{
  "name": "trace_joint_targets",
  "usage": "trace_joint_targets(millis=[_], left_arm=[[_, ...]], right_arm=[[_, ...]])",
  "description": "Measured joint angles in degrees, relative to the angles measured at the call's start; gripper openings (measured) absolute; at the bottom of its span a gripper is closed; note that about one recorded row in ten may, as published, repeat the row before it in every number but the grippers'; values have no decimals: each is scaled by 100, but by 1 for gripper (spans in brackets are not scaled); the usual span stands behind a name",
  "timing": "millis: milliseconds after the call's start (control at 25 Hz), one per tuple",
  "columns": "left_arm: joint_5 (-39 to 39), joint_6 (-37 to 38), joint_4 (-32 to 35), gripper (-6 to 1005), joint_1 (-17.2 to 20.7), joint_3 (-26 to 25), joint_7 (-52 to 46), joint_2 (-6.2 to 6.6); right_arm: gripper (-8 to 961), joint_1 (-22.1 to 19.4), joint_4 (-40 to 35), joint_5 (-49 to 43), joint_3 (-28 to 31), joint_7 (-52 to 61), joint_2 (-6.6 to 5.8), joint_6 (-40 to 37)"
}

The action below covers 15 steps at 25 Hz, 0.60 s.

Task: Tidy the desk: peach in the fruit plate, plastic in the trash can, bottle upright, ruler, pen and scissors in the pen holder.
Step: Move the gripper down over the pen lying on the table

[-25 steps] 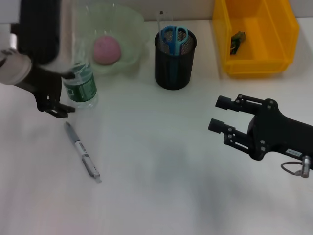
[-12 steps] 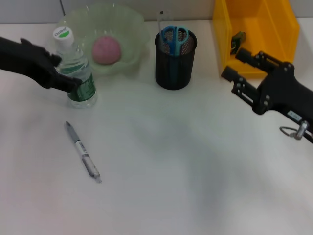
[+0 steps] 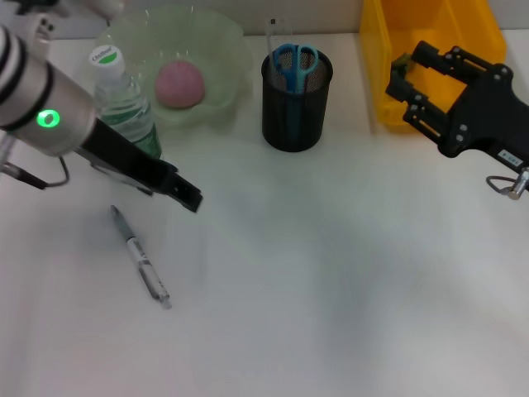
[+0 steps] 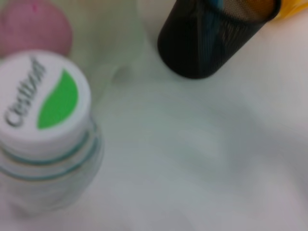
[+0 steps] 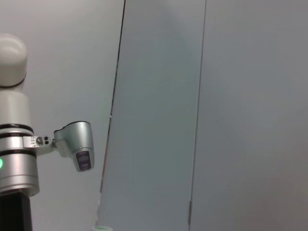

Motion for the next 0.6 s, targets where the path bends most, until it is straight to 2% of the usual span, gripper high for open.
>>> trace_joint_targets(millis=[80,120,240,280,600], left_arm=[[130,29,-561,739,-295,-151,-214,-10],[130,29,-561,738,-295,-151,-214,-10],[397,92,-1010,736,-475,-532,-222,-8],[627,133,-1274,735,-561,-832,-222,10],[1311,120,-1646,729,-712,-1588,-219,60]], right_arm=[[498,-55,-127,-9,5,-22,-8,121],[498,-55,-127,-9,5,-22,-8,121],[498,-117,-266,-12,7,-29,-15,232],[498,-154,-333,-14,9,-29,-15,261],[498,-162,-408,-7,17,-97,-19,346]])
